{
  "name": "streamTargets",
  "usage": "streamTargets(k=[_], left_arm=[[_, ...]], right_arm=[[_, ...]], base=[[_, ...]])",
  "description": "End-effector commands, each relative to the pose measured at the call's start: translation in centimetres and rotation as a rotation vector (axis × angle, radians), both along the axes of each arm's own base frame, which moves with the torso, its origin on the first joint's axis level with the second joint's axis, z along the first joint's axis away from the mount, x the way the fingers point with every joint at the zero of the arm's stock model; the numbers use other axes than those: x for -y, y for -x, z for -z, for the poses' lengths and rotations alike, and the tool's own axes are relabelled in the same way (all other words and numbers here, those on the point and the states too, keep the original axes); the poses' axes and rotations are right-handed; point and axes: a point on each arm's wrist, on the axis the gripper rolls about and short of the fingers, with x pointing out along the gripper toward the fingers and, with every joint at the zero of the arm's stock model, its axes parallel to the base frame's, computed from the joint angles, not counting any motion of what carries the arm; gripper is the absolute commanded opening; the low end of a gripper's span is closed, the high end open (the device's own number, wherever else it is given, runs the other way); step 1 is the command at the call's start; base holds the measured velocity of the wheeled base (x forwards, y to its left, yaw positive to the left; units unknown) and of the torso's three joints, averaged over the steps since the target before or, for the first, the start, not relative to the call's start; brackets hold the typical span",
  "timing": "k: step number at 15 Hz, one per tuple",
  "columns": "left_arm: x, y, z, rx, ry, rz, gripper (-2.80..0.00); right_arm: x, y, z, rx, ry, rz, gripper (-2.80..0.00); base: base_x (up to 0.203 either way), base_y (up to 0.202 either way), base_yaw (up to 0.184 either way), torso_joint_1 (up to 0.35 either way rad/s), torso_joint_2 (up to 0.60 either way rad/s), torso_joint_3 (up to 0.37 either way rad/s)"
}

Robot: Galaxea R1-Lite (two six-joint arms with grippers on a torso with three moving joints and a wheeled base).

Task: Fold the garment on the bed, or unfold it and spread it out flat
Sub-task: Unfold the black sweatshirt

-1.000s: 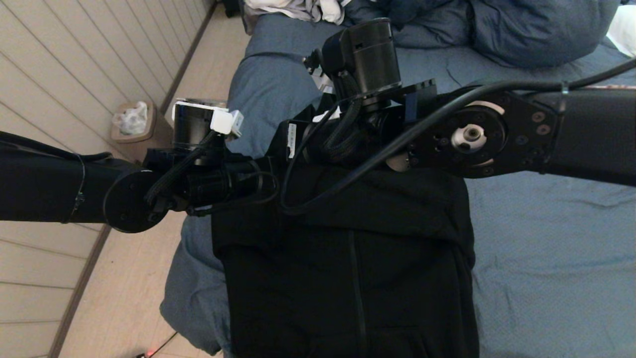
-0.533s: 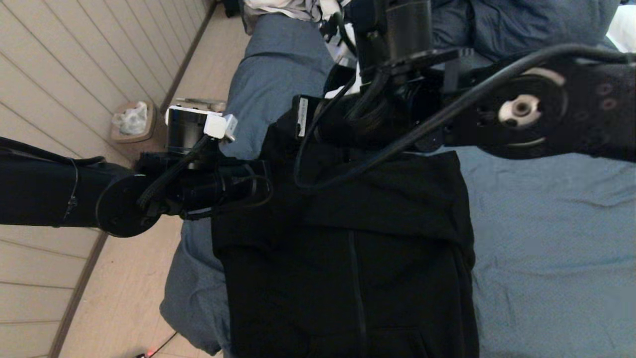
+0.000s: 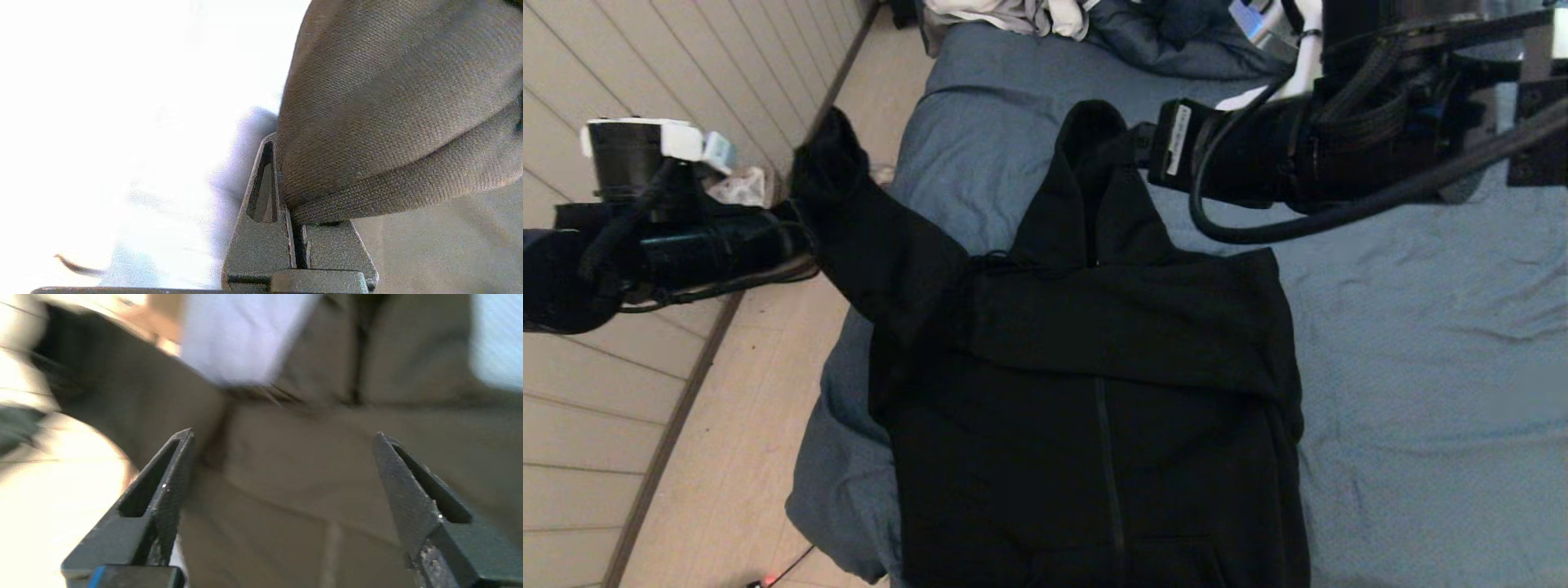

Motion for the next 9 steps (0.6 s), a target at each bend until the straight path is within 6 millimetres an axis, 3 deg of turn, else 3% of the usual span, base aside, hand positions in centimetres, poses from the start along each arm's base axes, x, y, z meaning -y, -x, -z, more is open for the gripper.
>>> streamTargets(k=[1, 4, 7, 8, 9], left_arm=[[-4.7, 0.4, -0.9, 0.032, 0.005, -0.133, -2.80], [-11.1, 0.9, -0.9, 0.034, 0.017, -0.271, -2.80], [-14.1, 1.1, 0.2, 0.001, 0.042, -0.297, -2.80], [-14.5, 1.2, 0.4, -0.005, 0.044, -0.305, -2.80], [-15.0, 1.3, 0.3, -0.001, 0.045, -0.319, -2.80]], right_arm=[[2.8, 1.4, 0.2, -0.012, -0.001, 0.038, 0.00], [4.5, 1.0, 1.3, -0.047, -0.002, 0.044, 0.00], [4.5, 0.1, 2.9, -0.041, -0.014, 0.044, 0.00], [4.7, -0.2, 3.1, -0.027, -0.021, 0.053, -2.80], [4.8, -0.3, 3.1, -0.021, -0.019, 0.049, -2.80]], base=[[0.000, 0.000, 0.000, 0.000, 0.00, 0.000], [0.000, 0.000, 0.000, 0.000, 0.00, 0.000], [0.000, 0.000, 0.000, 0.000, 0.00, 0.000], [0.000, 0.000, 0.000, 0.000, 0.00, 0.000], [0.000, 0.000, 0.000, 0.000, 0.00, 0.000]])
